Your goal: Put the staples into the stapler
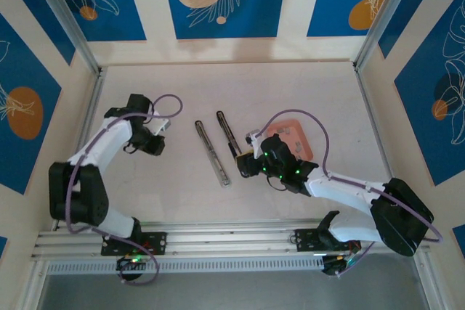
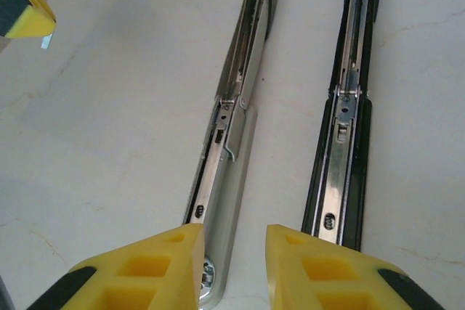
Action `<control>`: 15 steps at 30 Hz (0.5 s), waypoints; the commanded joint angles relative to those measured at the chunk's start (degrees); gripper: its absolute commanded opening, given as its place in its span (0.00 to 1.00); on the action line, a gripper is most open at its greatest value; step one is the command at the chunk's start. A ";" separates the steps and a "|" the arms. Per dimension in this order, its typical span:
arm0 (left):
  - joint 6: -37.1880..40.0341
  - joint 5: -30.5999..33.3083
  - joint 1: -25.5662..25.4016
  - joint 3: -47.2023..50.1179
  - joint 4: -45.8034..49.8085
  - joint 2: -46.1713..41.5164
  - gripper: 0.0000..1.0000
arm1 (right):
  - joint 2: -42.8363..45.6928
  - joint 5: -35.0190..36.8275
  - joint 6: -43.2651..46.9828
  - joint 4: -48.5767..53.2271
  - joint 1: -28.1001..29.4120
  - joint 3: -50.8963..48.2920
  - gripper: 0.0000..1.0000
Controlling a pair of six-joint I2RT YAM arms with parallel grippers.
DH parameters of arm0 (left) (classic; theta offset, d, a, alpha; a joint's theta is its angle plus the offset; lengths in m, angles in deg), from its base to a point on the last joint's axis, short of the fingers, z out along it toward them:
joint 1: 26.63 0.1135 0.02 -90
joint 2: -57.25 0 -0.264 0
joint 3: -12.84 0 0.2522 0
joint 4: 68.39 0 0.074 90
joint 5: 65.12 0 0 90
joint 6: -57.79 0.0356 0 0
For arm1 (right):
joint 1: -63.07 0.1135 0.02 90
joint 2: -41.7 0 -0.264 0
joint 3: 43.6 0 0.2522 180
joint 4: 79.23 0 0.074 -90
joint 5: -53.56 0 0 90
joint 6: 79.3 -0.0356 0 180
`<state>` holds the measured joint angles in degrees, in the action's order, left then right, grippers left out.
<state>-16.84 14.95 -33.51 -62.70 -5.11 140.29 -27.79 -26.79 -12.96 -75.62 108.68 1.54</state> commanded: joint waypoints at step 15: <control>-29.45 -42.52 -1.74 30.79 -67.21 -29.05 0.15 | 6.90 -27.66 10.60 -16.78 -7.73 -0.45 0.34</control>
<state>-37.38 -19.82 -34.25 -35.23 -52.76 112.53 -20.34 -44.23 -8.20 -89.63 101.44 -0.39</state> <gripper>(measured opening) 0.152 0.342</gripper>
